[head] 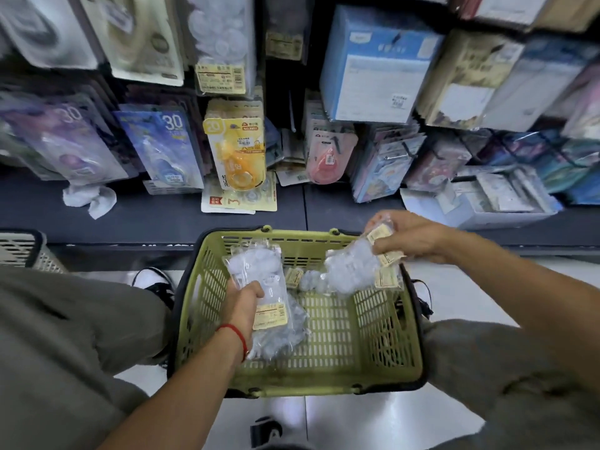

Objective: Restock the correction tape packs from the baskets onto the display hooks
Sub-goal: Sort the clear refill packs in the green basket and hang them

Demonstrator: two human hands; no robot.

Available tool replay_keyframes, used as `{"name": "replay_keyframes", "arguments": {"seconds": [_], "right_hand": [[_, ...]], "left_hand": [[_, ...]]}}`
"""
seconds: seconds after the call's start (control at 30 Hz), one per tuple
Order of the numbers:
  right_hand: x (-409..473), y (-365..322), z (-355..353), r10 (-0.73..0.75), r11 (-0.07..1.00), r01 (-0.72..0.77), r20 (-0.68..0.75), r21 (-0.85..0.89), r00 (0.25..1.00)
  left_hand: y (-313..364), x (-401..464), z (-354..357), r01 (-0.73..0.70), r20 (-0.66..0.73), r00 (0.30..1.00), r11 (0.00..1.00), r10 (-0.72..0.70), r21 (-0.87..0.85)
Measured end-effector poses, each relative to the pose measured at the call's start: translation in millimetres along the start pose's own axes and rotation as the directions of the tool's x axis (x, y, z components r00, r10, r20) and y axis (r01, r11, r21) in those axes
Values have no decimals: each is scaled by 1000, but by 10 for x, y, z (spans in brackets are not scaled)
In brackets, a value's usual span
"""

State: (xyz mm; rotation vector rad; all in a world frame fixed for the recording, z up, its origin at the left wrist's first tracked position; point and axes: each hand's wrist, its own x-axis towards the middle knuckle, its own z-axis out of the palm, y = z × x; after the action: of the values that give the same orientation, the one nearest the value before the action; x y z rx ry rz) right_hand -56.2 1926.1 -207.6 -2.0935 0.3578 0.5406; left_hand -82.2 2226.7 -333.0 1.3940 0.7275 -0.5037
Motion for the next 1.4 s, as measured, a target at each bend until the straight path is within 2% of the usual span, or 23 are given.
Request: {"name": "replay_keyframes", "arguments": {"seconds": [0.1, 0.2, 0.3, 0.4, 0.43, 0.5, 0.6, 0.7, 0.8, 0.93, 1.07, 1.17, 1.27, 1.4], "right_hand": [[-316, -241, -178, -64, 943, 98, -117, 317, 991], [-470, -404, -77, -99, 830, 182, -180, 528, 979], [-523, -548, 222, -105, 771, 227, -233, 596, 967], [-539, -644, 497, -58, 802, 227, -306, 553, 950], [-543, -673, 546, -43, 819, 224, -333, 527, 942], [-534, -735, 580, -61, 873, 219, -348, 437, 936], [-503, -830, 548, -116, 933, 198, -269, 301, 956], [-445, -966, 491, -193, 917, 246, -188, 315, 963], [-362, -1160, 417, -324, 844, 395, -241, 363, 915], [-219, -1455, 301, -386, 760, 529, -392, 378, 835], [-144, -1773, 125, -461, 688, 643, -482, 336, 745], [-106, -1940, 54, -485, 665, 668, -488, 333, 726], [-64, -2039, 33, -460, 660, 647, -475, 383, 750], [-61, -2109, 51, -447, 649, 633, -461, 423, 766]], "left_hand": [[111, -152, 122, 25, 17, 1000, 978, -22, -208], [275, -387, 320, 140, 208, 976, 917, -65, -374], [561, -628, 445, 242, 441, 898, 820, 14, -519], [850, -779, 423, 243, 534, 829, 750, 169, -615], [916, -809, 410, 201, 533, 819, 763, 213, -614], [1020, -872, 386, 67, 459, 842, 791, 282, -608], [1126, -972, 328, -112, 377, 846, 816, 378, -568], [1290, -1013, 257, -294, 347, 796, 818, 496, -495], [1533, -1013, 177, -416, 317, 769, 811, 555, -411], [2078, -1031, 21, -614, 267, 666, 716, 696, -332], [2616, -1039, -220, -849, 182, 504, 523, 844, -76], [2780, -1019, -352, -917, 121, 398, 398, 910, 25], [2787, -975, -358, -900, 28, 430, 431, 902, -62], [2728, -992, -324, -865, -11, 478, 469, 878, -180]]}}
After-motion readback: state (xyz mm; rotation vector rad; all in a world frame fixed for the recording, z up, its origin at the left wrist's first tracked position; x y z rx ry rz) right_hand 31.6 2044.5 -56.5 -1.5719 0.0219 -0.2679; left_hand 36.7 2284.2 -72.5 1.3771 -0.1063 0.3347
